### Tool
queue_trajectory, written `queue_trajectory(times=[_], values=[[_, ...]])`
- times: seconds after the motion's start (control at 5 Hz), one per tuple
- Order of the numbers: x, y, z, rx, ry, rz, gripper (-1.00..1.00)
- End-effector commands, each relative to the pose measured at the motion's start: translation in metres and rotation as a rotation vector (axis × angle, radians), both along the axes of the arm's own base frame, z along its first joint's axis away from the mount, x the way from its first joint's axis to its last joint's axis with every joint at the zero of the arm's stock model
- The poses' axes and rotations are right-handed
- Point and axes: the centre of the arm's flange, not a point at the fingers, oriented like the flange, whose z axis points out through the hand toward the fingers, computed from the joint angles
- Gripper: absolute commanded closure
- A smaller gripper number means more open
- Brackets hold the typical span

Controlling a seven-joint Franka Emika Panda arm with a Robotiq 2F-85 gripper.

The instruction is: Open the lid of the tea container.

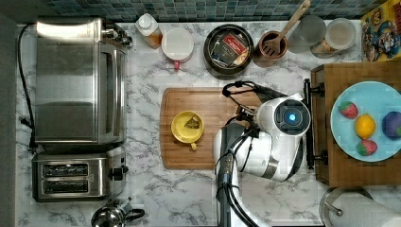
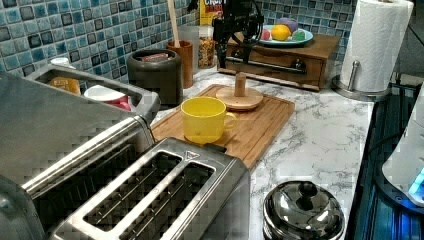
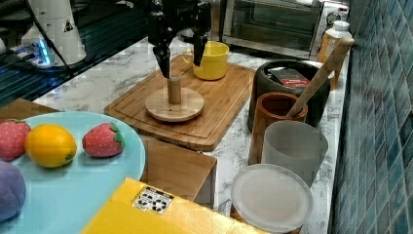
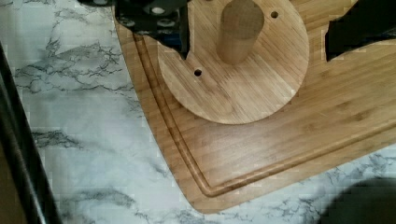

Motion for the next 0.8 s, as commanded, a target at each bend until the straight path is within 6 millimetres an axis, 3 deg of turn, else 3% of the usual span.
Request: queue_trajectory(times=[0.2, 0.8], values=[[0.009, 0.026, -0.026, -0.077, 0.023, 0.024, -1.00], [-0.001, 0.014, -0.046, -0.105, 0.054, -0.027, -1.00]])
